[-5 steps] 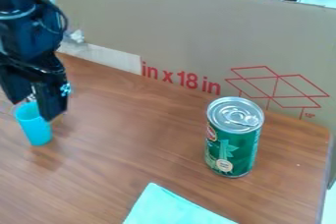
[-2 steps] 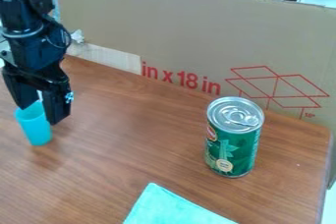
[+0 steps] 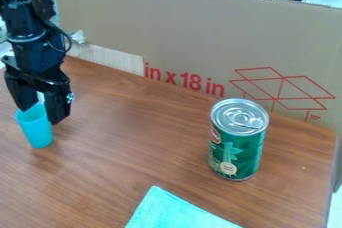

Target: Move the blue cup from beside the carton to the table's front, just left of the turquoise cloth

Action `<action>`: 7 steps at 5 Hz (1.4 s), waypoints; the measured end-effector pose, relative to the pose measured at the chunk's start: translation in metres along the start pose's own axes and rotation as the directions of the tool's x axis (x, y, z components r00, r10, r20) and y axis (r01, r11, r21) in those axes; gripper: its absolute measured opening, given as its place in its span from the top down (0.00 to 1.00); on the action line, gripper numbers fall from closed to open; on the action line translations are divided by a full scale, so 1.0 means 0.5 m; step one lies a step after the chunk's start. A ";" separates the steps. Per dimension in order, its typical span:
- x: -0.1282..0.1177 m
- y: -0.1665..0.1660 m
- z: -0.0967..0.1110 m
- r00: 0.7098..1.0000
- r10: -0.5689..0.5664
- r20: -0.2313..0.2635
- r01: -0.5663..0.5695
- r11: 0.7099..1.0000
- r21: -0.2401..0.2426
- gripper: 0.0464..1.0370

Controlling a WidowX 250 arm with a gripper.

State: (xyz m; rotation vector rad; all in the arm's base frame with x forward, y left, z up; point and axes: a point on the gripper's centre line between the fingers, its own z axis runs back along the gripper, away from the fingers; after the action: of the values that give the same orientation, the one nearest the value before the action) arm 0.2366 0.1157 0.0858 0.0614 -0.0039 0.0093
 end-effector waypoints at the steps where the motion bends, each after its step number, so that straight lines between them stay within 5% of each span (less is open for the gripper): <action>1: 0.010 0.006 -0.020 1.000 0.000 -0.029 -0.001 1.000 -0.006 0.04; 3: 0.018 0.007 -0.063 0.997 0.007 -0.079 -0.009 1.000 -0.025 0.04; 5: 0.031 0.009 -0.075 0.999 0.000 -0.049 -0.001 1.000 -0.022 0.09; 7: 0.029 0.004 -0.075 0.999 -0.004 -0.052 0.002 0.999 -0.038 0.69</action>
State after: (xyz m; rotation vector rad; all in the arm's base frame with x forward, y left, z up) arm 0.2514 0.1199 0.0486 0.0233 0.0483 0.0074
